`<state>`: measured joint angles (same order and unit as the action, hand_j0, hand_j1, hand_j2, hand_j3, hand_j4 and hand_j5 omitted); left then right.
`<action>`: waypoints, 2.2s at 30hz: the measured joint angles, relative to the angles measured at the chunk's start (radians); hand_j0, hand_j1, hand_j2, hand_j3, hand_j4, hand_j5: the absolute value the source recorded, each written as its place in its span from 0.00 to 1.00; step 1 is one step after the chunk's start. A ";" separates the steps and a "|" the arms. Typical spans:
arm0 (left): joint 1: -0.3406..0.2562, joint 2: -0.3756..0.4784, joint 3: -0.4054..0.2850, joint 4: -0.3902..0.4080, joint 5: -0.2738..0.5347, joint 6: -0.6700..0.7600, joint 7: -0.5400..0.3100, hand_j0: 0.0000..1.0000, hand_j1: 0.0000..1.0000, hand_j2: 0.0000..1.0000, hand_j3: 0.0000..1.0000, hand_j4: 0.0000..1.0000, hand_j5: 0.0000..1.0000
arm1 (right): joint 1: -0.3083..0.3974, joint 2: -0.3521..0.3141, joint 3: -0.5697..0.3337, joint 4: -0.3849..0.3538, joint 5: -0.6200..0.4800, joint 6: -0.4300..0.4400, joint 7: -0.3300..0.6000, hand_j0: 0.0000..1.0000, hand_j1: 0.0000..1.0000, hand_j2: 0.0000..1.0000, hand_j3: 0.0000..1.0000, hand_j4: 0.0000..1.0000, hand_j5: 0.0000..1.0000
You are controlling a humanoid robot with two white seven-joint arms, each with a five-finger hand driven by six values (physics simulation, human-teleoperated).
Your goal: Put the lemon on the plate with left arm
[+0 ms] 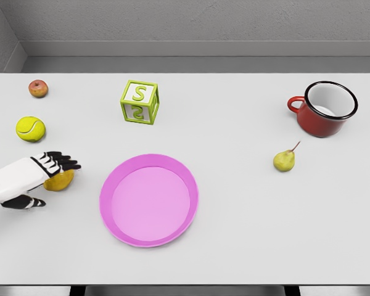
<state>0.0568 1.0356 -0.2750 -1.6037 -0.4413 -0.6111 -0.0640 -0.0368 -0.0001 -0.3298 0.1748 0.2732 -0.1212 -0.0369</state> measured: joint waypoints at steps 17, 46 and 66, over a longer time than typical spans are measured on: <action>-0.045 -0.034 -0.011 0.034 -0.008 0.000 -0.017 1.00 1.00 1.00 1.00 1.00 1.00 | 0.000 0.000 0.000 0.000 0.000 0.000 0.000 1.00 1.00 1.00 1.00 1.00 1.00; -0.046 -0.055 -0.018 0.042 -0.070 0.000 -0.033 0.70 0.70 0.70 0.70 0.70 0.70 | 0.000 0.000 0.000 0.000 0.000 0.000 0.000 1.00 1.00 1.00 1.00 1.00 1.00; -0.094 -0.054 -0.022 -0.006 -0.081 0.000 -0.036 0.55 0.55 0.55 0.55 0.55 0.55 | 0.000 0.000 0.000 0.000 0.000 0.000 0.000 1.00 1.00 1.00 1.00 1.00 1.00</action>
<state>-0.0368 0.9814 -0.2968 -1.6099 -0.5220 -0.6114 -0.0997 -0.0368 -0.0001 -0.3298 0.1748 0.2733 -0.1212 -0.0369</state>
